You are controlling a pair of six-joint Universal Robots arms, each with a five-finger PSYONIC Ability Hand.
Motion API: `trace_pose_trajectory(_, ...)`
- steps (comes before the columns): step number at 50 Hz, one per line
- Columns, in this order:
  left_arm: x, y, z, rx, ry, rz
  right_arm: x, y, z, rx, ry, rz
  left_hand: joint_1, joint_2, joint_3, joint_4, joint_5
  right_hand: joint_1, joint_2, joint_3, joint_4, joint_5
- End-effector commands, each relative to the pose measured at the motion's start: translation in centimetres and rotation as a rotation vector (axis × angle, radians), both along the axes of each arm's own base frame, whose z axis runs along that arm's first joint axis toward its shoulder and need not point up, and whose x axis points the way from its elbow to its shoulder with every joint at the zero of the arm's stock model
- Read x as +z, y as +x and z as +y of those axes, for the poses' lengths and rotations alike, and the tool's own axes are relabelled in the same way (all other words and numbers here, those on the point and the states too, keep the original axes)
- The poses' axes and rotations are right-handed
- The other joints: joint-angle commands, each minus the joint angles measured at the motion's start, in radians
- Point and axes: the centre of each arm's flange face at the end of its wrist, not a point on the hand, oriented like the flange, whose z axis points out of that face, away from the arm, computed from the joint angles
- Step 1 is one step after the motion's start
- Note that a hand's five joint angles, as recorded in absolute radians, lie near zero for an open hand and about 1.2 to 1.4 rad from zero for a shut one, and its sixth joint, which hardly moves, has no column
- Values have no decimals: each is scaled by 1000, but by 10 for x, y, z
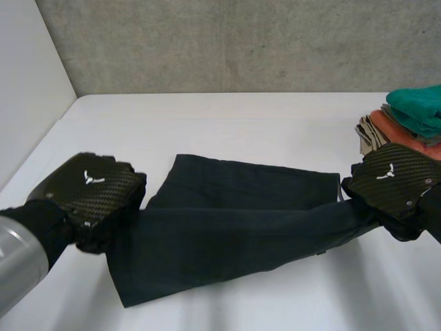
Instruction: Fold the laundry.
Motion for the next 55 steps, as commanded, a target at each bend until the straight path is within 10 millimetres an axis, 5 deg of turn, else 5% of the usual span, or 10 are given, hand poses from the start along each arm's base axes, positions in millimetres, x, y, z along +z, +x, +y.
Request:
trace_pose_trajectory(1, -19, -18, -36, -13, -80, -24, -24, 8, -13, 24, 87, -14, 246, 201, 211, 197, 245, 417, 220, 213, 207, 213)
trace_pose_trajectory(15, -85, -90, -168, -24, -236, -22, -81, 31, -117, -104, 59, -77, 246, 201, 211, 197, 245, 417, 220, 213, 207, 213)
trace_pose_trajectory(25, -122, -119, -221, -24, -406, 3, -114, 41, -172, -168, -85, -93, 212, 166, 176, 162, 210, 258, 62, 54, 48, 54)
trace_pose_trajectory(26, -124, -121, -223, -25, -421, 6, -119, 44, -179, -177, -114, -97, 72, 26, 36, 23, 70, -261, -457, -465, -471, -465)
trace_pose_trajectory(28, -125, -124, -230, -23, -475, 21, -121, 47, -184, -186, -146, -104, -827, -873, -863, -877, -829, -805, -1001, -1009, -1015, -1009)
trace_pose_trajectory(30, -120, -126, -233, -16, -525, 44, -118, 52, -189, -203, -204, -125, -929, -974, -965, -978, -930, -805, -1001, -1009, -1015, -1009)
trace_pose_trajectory(37, -95, -126, -219, -13, -580, 88, -91, 49, -179, -237, -266, -216, -975, -1021, -1011, -1025, -977, -805, -1001, -1009, -1015, -1009)
trace_pose_trajectory(42, -70, -113, -184, -26, -566, 103, -66, 36, -139, -246, -196, -312, -975, -1021, -1011, -1025, -977, -802, -999, -1006, -1012, -1006)
trace_pose_trajectory(46, -65, -97, -158, -25, -518, 122, -70, 26, -107, -215, -35, -338, -975, -1021, -1011, -1025, -977, -610, -807, -814, -820, -815)
trace_pose_trajectory(55, -83, -75, -122, -13, -373, 181, -115, -10, -88, -256, 188, -373, -975, -1021, -1011, -1025, -977, -472, -668, -676, -682, -676)
